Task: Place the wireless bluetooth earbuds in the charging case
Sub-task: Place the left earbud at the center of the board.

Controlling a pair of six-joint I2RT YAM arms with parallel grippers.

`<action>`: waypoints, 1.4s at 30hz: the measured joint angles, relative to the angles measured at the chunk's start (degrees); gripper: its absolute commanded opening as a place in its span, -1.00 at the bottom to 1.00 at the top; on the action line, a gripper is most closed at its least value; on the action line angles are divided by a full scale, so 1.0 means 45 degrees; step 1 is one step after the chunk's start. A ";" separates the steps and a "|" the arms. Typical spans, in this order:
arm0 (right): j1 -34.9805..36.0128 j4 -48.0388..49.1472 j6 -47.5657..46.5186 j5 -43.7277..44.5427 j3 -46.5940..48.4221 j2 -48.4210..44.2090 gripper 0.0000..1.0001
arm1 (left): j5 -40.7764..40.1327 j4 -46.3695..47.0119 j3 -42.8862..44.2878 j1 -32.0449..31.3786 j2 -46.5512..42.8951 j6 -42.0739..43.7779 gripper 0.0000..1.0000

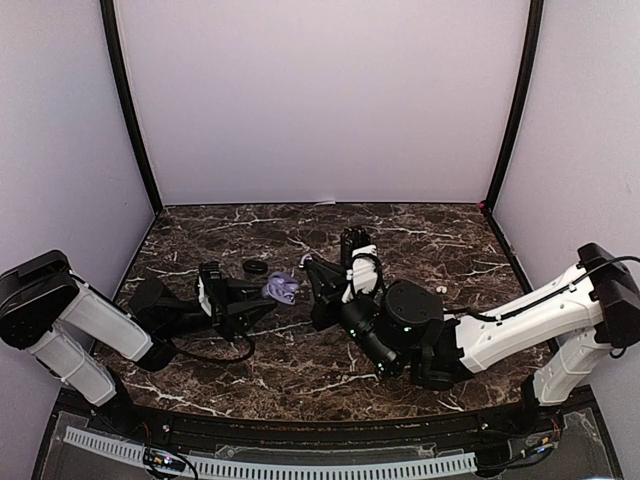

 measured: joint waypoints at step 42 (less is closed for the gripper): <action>-0.2380 -1.3556 -0.8971 -0.9806 0.1671 0.0792 -1.00 | 0.0393 -0.3109 -0.2093 0.3099 -0.4493 -0.3031 -0.66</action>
